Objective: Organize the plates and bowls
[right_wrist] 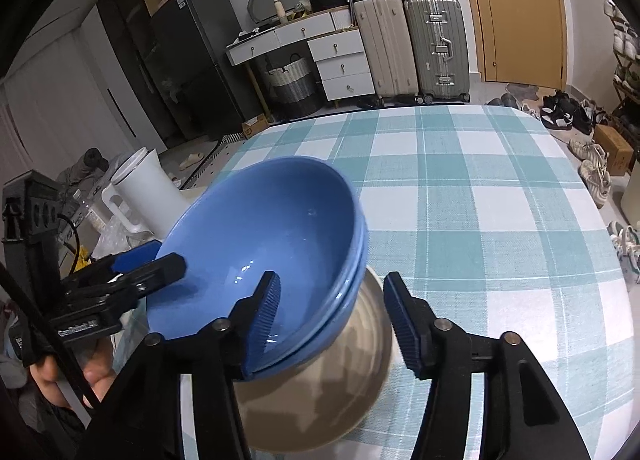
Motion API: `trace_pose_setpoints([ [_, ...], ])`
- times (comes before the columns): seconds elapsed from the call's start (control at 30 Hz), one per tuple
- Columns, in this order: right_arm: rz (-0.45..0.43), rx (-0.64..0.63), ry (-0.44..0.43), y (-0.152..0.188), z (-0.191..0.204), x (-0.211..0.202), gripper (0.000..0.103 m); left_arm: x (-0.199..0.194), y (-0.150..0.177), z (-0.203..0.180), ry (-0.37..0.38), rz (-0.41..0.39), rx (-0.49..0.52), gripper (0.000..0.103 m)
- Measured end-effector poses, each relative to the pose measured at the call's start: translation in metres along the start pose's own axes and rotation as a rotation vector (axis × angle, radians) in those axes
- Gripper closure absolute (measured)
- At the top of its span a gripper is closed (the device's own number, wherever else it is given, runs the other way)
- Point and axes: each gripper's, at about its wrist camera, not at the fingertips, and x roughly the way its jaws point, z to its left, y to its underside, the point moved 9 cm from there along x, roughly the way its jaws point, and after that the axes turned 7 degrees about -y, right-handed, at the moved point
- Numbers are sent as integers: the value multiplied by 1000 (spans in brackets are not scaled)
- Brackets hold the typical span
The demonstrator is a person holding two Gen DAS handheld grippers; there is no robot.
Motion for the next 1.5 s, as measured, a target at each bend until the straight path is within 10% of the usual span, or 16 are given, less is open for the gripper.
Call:
trace_pose_setpoints([
  [0.27, -117, -133, -67, 0, 12, -32, 1, -38, 1, 0, 18, -151, 67, 1],
  [0.93, -294, -296, -118, 41, -1, -49, 1, -69, 52, 10, 16, -314, 116, 1],
  [1.5, -302, -374, -140, 66, 7, -38, 1, -37, 74, 7, 47, -299, 128, 1],
])
